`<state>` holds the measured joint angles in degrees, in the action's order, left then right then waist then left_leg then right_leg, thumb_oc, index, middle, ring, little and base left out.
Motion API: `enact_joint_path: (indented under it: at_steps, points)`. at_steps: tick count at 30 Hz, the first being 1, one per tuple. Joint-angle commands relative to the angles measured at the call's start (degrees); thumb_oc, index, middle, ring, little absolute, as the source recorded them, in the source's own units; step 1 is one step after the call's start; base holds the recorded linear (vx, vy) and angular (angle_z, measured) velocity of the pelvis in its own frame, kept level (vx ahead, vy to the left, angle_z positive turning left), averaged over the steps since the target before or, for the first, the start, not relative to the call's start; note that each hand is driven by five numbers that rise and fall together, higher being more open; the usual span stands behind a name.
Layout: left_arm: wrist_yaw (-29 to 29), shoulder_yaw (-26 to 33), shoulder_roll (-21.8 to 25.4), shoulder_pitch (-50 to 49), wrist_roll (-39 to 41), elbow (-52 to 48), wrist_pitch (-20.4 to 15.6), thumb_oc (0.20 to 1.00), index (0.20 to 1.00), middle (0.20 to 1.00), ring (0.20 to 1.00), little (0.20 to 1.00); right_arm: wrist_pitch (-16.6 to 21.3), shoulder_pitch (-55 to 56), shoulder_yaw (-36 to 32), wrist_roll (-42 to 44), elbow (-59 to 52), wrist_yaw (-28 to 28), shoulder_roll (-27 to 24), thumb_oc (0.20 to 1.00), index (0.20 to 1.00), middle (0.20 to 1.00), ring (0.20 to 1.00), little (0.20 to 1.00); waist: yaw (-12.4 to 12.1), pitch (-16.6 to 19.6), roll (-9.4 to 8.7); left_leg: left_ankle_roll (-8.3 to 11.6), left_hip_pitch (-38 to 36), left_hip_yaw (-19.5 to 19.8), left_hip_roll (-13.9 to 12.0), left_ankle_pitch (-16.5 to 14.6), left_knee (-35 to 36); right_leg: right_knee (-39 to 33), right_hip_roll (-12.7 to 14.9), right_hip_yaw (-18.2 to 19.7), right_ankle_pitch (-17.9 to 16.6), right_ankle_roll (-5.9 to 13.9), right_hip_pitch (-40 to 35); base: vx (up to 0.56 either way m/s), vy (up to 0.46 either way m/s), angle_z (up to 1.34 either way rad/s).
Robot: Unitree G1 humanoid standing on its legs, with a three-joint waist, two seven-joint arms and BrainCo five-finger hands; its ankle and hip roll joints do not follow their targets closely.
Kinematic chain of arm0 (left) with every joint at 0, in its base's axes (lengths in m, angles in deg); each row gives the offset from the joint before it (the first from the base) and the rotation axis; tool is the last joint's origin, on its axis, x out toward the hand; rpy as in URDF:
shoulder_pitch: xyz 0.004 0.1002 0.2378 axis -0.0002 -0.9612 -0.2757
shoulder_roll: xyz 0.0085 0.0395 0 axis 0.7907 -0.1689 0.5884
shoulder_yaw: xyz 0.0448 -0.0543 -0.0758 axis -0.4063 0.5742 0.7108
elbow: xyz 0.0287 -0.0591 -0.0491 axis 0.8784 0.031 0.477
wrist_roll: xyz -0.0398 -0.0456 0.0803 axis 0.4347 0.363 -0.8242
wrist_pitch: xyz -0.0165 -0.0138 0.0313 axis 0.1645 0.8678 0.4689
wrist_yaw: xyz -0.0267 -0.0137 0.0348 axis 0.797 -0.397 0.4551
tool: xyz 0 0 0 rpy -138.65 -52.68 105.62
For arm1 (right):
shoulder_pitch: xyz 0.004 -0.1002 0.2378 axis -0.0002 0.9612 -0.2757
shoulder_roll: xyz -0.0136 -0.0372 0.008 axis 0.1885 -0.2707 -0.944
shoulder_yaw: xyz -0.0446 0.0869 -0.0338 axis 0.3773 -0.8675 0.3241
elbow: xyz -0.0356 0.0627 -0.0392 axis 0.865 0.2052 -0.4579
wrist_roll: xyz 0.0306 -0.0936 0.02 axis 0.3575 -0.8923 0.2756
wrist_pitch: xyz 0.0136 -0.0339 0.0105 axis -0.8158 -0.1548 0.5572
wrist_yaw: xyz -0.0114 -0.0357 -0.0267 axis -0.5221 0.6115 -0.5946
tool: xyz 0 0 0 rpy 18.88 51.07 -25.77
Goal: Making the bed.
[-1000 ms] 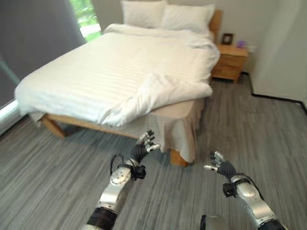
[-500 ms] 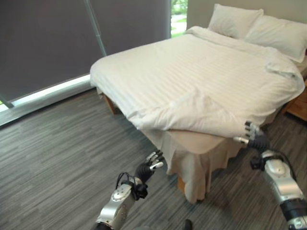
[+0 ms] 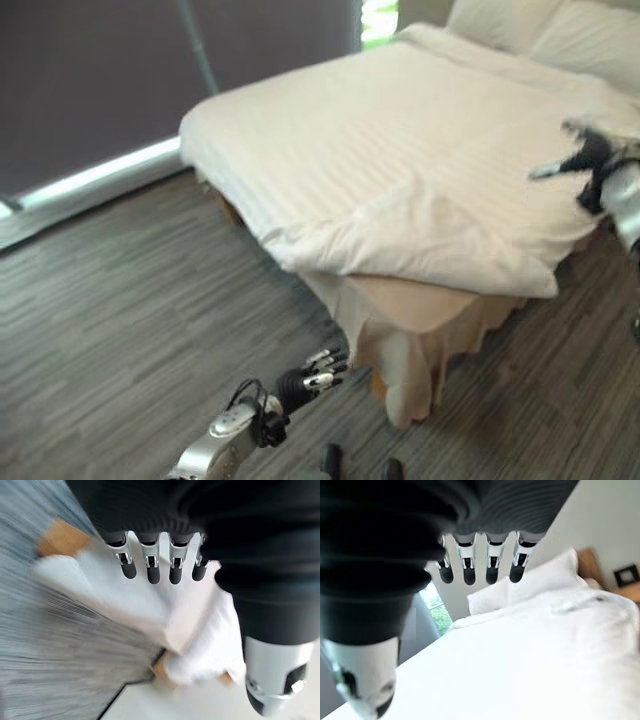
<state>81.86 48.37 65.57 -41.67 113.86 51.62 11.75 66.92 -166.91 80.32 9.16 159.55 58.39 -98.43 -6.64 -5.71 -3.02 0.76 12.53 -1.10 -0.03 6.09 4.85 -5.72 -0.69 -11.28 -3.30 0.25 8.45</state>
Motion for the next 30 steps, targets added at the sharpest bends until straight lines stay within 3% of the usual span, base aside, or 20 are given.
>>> enact_joint_path:
  at_steps: [1,12,16,21,25,26,27,30]
  points:
    - [0.0,-1.8,4.3,2.5,1.6,-4.1,-2.7,1.000,1.000,1.000,1.000,1.000,0.7,-6.1,3.5,-3.0,1.4,3.2,-2.5,1.000,1.000,1.000,1.000,1.000,-2.8,-3.9,-2.49,3.06,0.9,1.2,-0.7,0.5,0.1,0.7,6.6,2.5,-4.0,7.77,1.6,-0.10,0.043,0.36]
    - [-4.2,-1.8,1.6,4.5,-0.3,-4.0,-4.8,1.000,1.000,1.000,1.000,1.000,-1.6,-18.7,13.5,-8.8,6.8,6.2,-3.0,1.000,1.000,1.000,1.000,1.000,-4.9,-10.4,-2.33,4.85,14.3,3.3,0.0,3.0,0.1,0.7,6.6,1.7,-6.2,8.73,13.6,-0.03,0.022,0.14]
    - [-5.6,-1.3,2.3,6.2,1.1,-7.9,-6.3,1.000,1.000,1.000,1.000,1.000,-2.2,-22.4,15.3,-6.8,7.5,6.9,-6.3,1.000,1.000,1.000,1.000,1.000,-5.0,-14.0,-1.95,5.81,23.7,4.1,0.6,4.9,0.1,0.7,6.2,1.5,-8.2,9.16,22.5,-0.05,-0.024,0.00]
    - [-6.6,-1.4,0.0,7.3,1.1,-8.6,-6.8,1.000,1.000,1.000,1.000,1.000,-2.6,-19.4,13.2,-5.9,10.1,7.0,-6.8,1.000,1.000,1.000,1.000,1.000,-4.7,-16.4,-1.81,5.96,27.6,4.1,0.6,5.6,0.1,0.7,5.7,2.3,-8.9,9.39,26.6,0.01,-0.006,-0.03]
    - [-7.3,-1.3,-3.0,8.1,0.0,-7.5,-7.3,1.000,1.000,1.000,1.000,1.000,-2.7,-10.8,10.4,-10.2,10.6,6.2,-9.1,1.000,1.000,1.000,1.000,1.000,-4.0,-17.7,-0.93,5.85,28.5,4.2,0.9,6.0,0.1,0.7,5.7,2.4,-9.1,9.42,28.2,0.02,0.028,-0.01]
    - [-7.4,-1.3,-3.6,8.4,-0.4,-7.1,-7.6,1.000,1.000,1.000,1.000,1.000,-2.5,-8.2,9.3,-11.0,10.3,6.1,-9.2,0.934,0.934,0.934,0.934,0.934,-3.9,-17.9,-0.80,5.77,28.2,4.1,1.0,5.9,0.1,0.7,5.8,2.4,-9.1,9.44,27.9,0.02,0.048,0.04]
    - [-7.4,-1.3,-3.5,8.3,-0.4,-7.1,-7.6,1.000,1.000,1.000,1.000,1.000,-2.5,-8.0,9.2,-11.0,10.3,6.1,-9.2,0.247,0.247,0.247,0.247,0.247,-4.0,-17.9,-0.85,5.76,28.2,4.1,1.0,5.9,0.1,0.7,5.8,2.5,-9.1,9.44,27.9,0.01,0.017,0.05]
    - [-7.6,-1.4,-5.0,9.3,-0.7,-5.6,-7.9,1.000,1.000,1.000,1.000,1.000,-1.8,0.5,4.8,-11.1,8.4,5.6,-9.7,0.200,0.200,0.200,0.200,0.200,-3.6,-18.1,-0.76,5.44,26.7,3.8,1.1,5.5,0.1,0.7,6.0,2.6,-8.9,9.40,26.6,0.02,0.056,-0.03]
